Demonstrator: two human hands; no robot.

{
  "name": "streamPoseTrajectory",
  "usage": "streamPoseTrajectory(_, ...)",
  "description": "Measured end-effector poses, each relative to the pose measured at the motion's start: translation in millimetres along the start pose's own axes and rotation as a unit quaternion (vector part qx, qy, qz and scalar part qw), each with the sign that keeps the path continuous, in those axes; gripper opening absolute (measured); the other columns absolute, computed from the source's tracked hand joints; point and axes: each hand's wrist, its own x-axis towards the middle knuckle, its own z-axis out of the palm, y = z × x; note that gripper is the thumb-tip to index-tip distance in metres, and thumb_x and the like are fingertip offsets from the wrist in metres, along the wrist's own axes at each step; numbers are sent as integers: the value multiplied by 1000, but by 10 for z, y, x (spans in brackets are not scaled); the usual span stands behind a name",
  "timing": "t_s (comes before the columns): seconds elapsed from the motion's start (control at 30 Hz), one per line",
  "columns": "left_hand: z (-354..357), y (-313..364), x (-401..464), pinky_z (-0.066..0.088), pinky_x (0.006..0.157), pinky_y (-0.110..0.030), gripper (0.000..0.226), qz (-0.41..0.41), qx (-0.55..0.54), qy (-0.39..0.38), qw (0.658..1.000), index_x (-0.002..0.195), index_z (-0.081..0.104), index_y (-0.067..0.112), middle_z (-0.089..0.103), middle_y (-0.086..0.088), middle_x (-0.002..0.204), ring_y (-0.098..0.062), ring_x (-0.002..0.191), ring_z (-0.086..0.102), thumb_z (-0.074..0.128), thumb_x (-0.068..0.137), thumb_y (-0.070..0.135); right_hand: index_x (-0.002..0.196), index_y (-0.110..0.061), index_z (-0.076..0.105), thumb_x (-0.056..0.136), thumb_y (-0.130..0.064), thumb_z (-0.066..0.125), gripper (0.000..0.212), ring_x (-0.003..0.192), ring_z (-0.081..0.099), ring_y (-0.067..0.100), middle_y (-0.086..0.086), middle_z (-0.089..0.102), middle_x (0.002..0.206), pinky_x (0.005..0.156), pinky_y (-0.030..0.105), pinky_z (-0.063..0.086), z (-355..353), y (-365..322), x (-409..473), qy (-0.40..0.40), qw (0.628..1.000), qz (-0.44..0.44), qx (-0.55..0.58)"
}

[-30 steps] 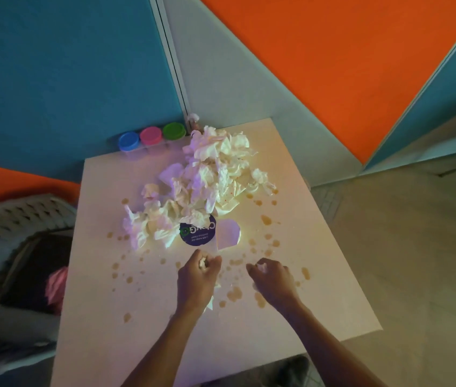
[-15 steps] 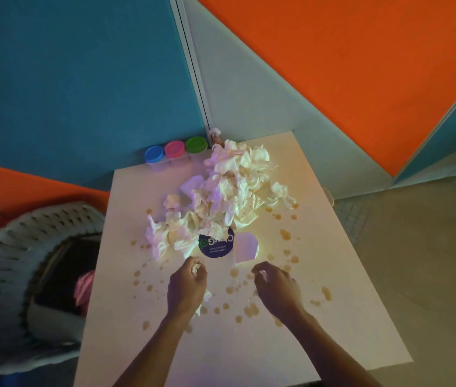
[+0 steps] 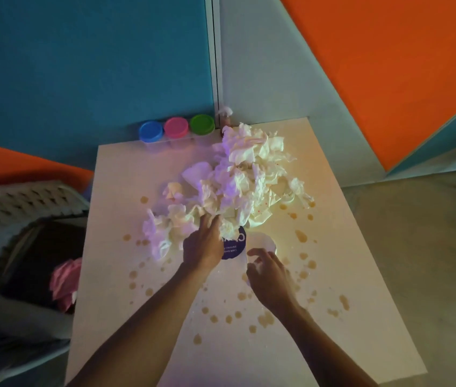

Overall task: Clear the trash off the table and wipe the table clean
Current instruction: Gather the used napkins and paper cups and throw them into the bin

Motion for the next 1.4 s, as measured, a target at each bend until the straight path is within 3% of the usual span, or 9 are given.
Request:
streamPoseTrajectory(0.13,47,4,199,39,61,-34,60,4,37,-28,999,149,32,24,38,-4,150,-34,84,69,53,94,11,125,-33,58,94,-30,51,32,105,64,19,-3,60,129,85,34,51,91,-42,56,0,1000,22,10)
streamPoseTrajectory(0.33,1,-18,247,39,68,-34,33,9,66,-52,996,131,51,15,57,-7,130,-34,98,68,50,98,17,126,-34,57,95,-28,51,33,100,62,18,-5,59,124,78,30,45,175,-102,154,-5,999,35,5)
streamPoseTrajectory(0.53,-77,-137,118,42,72,-34,37,-12,-24,-34,999,129,54,19,59,-4,119,-34,95,66,48,96,34,132,-30,54,96,-28,48,37,101,62,24,-4,55,134,78,33,48,206,-217,298,-10,1000,27,-7)
streamPoseTrajectory(0.7,-126,-301,-140,49,76,-37,28,-28,-108,-13,994,109,61,19,58,0,108,-34,92,65,53,91,40,130,-34,54,91,-23,50,41,100,62,25,-2,53,131,80,31,42,297,-321,487,-7,1000,8,-4)
streamPoseTrajectory(0.83,-194,-450,-346,45,69,-33,18,-54,-146,-8,988,82,46,21,59,5,94,-29,83,60,58,86,33,139,-37,45,91,-22,54,51,108,59,28,4,43,139,87,38,47,450,-361,669,-35,999,-27,-20)
streamPoseTrajectory(0.97,-277,-599,-540,34,59,-30,18,-102,-154,-8,983,81,42,22,48,7,66,-24,67,50,58,83,31,143,-39,35,92,-26,52,55,112,56,36,9,30,150,89,43,45,602,-388,828,-65,995,-28,-74)
streamPoseTrajectory(1.07,-328,-732,-652,43,68,-29,15,-139,-191,-4,972,96,49,32,59,15,77,-22,80,60,57,83,28,145,-34,34,94,-26,52,55,121,51,38,8,29,153,93,43,40,694,-395,934,-77,992,-8,-98)
streamPoseTrajectory(1.2,-368,-891,-767,50,88,-29,42,-151,-220,3,964,125,59,42,70,17,117,-14,106,66,54,88,24,143,-33,37,90,-24,53,56,114,55,40,5,34,148,89,44,44,745,-387,1028,-78,989,-2,-123)
streamPoseTrajectory(1.4,-312,-1132,-831,50,78,-33,16,-217,-236,24,947,89,69,26,69,9,93,-20,88,65,53,89,30,134,-36,50,87,-24,57,49,104,60,39,6,37,139,88,43,49,791,-365,1114,-71,984,-9,-165)
